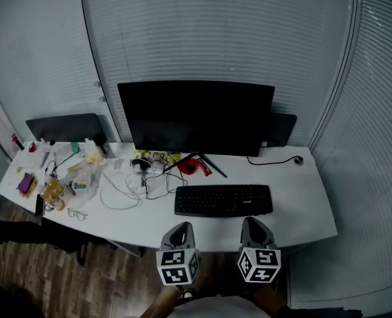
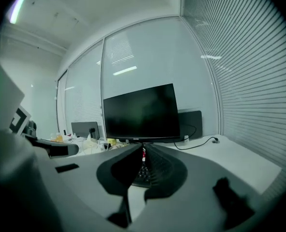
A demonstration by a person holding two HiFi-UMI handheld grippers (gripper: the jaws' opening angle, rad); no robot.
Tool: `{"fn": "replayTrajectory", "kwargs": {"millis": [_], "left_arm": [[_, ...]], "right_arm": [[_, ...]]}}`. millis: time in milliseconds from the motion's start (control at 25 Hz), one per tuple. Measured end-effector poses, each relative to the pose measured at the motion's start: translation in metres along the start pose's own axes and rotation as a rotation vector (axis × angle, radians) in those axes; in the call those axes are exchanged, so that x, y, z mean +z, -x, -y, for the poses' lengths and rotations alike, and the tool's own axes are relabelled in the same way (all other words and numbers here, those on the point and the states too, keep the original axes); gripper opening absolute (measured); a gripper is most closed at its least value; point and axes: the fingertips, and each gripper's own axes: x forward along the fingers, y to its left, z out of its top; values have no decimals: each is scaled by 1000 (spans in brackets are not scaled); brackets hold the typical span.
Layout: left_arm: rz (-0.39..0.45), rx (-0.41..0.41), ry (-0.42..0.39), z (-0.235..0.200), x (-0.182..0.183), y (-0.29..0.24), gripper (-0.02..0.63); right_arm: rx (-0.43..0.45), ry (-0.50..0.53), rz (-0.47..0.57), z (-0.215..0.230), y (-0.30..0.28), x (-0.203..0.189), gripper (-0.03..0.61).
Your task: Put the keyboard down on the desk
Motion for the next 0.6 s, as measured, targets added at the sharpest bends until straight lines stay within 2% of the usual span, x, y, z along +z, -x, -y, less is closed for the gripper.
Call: {"fn": "replayTrajectory", "kwargs": {"millis": [200,360,600], "left_arm": [[1,-49,55,-11,2,-11,14],[0,-81,44,-12,9,-11,14],[-6,-69,40,-26,12,-9,14]], "right_arm": [[-20,39,23,-13,-4,14,38],[-10,58,-11,-25,-7,10,32],[-2,69,-38,-35,-15,4,32]]}}
